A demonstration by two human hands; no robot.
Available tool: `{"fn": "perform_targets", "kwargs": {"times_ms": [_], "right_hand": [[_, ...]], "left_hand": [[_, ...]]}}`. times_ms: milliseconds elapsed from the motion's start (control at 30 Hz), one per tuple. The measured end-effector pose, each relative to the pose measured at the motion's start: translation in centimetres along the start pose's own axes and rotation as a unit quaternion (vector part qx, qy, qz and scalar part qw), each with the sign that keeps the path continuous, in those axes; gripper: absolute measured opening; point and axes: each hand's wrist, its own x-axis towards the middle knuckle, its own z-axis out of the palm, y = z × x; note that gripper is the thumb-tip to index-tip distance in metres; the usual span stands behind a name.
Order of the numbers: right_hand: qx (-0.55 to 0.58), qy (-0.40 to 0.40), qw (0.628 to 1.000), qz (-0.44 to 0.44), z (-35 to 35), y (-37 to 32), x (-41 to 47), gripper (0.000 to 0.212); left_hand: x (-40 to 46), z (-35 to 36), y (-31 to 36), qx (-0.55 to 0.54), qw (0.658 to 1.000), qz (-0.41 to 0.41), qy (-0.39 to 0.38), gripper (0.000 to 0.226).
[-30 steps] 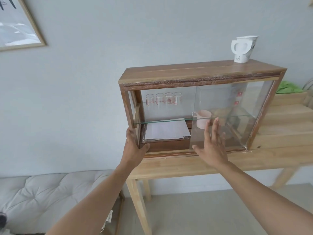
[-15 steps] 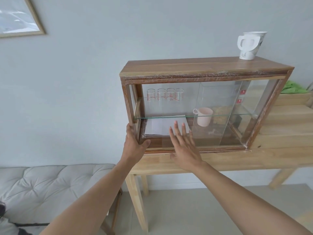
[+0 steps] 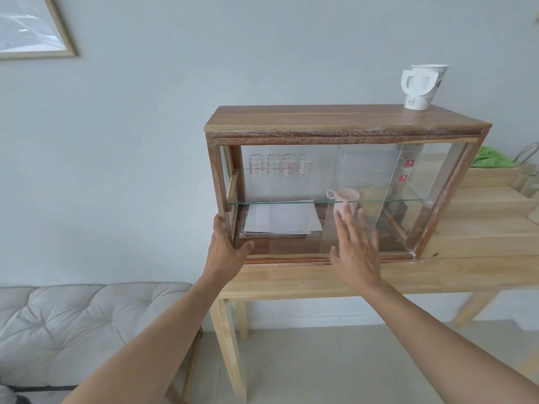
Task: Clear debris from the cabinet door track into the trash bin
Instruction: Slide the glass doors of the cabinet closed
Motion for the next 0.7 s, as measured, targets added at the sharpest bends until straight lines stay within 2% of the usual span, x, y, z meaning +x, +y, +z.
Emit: {"fn": "perform_targets", "kwargs": {"times_ms": [133, 267, 700], "right_hand": [[-0.028, -0.025, 0.999, 0.035, 0.0, 3.6, -0.7, 0.098], [-0.026, -0.041, 0.999, 0.008, 0.2, 5.2, -0.9, 0.103], [-0.017, -0.078, 0.996, -0.049, 0.6, 2.8, -0.9, 0.108]], "left_hand": [[-0.2, -0.1, 0.0, 0.003, 1.0, 0.0, -0.004, 0.102], [-0.3, -0.1, -0.2, 0.008, 1.0, 0.001, -0.001, 0.103], [-0.5, -0.3, -0.2, 0.009, 1.0, -0.004, -0.026, 0.113]]}}
